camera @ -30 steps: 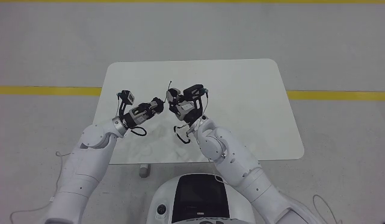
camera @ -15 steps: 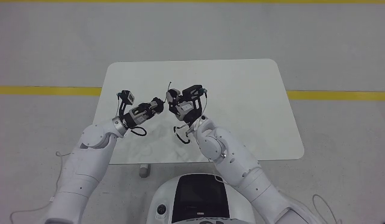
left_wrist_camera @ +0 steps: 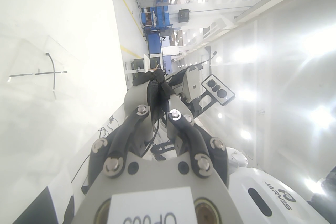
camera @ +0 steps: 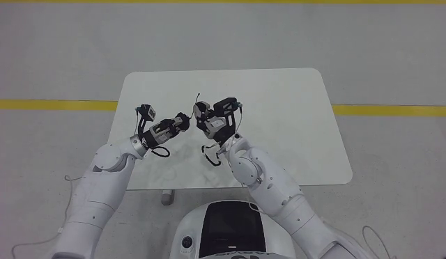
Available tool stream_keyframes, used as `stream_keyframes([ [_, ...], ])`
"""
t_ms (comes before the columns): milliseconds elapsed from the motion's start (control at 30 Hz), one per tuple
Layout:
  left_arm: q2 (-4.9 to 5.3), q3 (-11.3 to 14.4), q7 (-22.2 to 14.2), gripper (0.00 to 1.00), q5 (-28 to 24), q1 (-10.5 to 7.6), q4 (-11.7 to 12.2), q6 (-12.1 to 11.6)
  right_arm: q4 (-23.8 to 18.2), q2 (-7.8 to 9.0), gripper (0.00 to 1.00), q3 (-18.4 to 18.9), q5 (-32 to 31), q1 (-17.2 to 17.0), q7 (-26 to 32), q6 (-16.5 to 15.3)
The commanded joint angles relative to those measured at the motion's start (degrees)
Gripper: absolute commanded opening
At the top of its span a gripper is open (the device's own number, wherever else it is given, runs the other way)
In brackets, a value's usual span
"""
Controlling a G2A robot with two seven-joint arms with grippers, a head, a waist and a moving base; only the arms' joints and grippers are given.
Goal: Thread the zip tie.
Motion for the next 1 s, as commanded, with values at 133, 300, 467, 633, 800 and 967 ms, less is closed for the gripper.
stream_keyframes([
  [133,0.00,0.0,0.0,0.00,0.0,0.00,0.0,0.0,0.5,-0.05,0.00,0.0,0.2,0.3,0.2,-0.2],
  [300,0.00,0.0,0.0,0.00,0.0,0.00,0.0,0.0,1.2,-0.18,0.00,-0.2,0.7,0.7,0.4,-0.3],
  [467,0.00,0.0,0.0,0.00,0.0,0.00,0.0,0.0,1.6,-0.27,0.00,-0.3,1.0,1.0,0.6,-0.3],
  [633,0.00,0.0,0.0,0.00,0.0,0.00,0.0,0.0,1.7,-0.27,0.00,-0.3,0.9,1.0,0.9,-0.1],
  [800,0.00,0.0,0.0,0.00,0.0,0.00,0.0,0.0,1.7,-0.22,0.00,0.0,1.0,0.7,1.2,0.1],
  [967,0.00,0.0,0.0,0.00,0.0,0.00,0.0,0.0,1.8,-0.22,0.00,0.2,1.9,0.6,1.7,0.1],
])
